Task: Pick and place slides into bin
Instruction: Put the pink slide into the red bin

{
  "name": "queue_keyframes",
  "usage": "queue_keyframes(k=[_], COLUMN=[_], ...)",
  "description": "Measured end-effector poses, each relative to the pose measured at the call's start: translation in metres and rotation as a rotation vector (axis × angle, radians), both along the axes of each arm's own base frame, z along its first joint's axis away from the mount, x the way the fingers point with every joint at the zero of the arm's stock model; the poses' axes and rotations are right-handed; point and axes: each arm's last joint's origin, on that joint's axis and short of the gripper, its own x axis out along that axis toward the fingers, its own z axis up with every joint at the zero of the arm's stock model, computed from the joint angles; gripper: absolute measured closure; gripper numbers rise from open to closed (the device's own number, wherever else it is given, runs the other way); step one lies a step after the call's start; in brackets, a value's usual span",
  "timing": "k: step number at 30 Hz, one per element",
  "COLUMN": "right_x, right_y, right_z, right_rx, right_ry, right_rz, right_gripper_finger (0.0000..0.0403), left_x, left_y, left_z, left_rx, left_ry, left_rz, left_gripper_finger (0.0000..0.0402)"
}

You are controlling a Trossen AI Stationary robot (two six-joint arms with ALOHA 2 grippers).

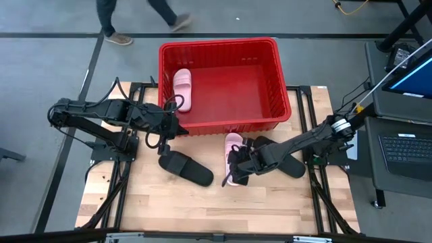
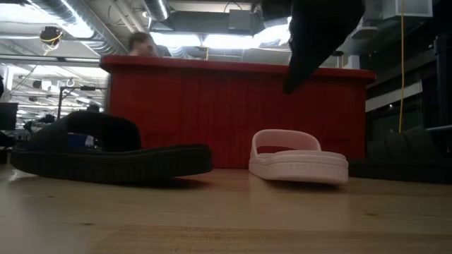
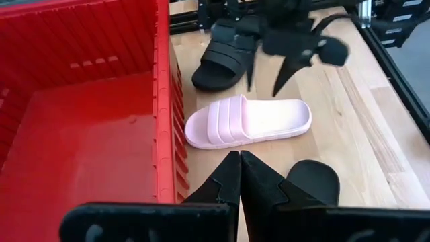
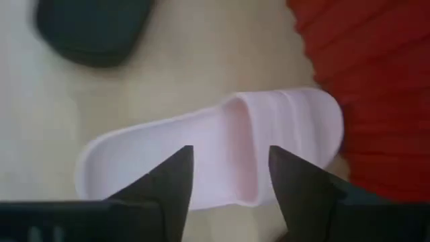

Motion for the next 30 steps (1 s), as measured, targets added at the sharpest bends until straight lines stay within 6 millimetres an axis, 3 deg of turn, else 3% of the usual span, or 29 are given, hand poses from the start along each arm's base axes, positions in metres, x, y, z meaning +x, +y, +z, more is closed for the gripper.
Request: queue_keyframes(k=[10, 14, 24, 30], right_x=[-0.007, -0.006, -0.018, -0.022], right_y=[-0.018, -0.024, -0.033, -0.035], right_z=[-0.041, -0.048, -0.065, -0.073], right_rx=[-0.039, -0.067, -0.056, -0.053], right_ry=[0.042, -0.006, 0.090, 0.085], right_rz=[0.021, -0.029, -0.036, -0.069], right_gripper_finger=[0.0192, 0.0192, 0.0192, 0.0239], left_x=[0.000, 0.000, 0.000, 0.000], left_y=[0.000, 0.000, 0.000, 0.000], left_z=[0.000, 0.000, 0.000, 0.000], left_rx=[0.020, 0.021, 0.021, 0.021], left_ry=[0.000, 0.000, 0.000, -0.001], left_rz=[-0.015, -0.015, -0.016, -0.016], left_gripper_finger=[0.0399, 0.0399, 0.0399, 0.0400])
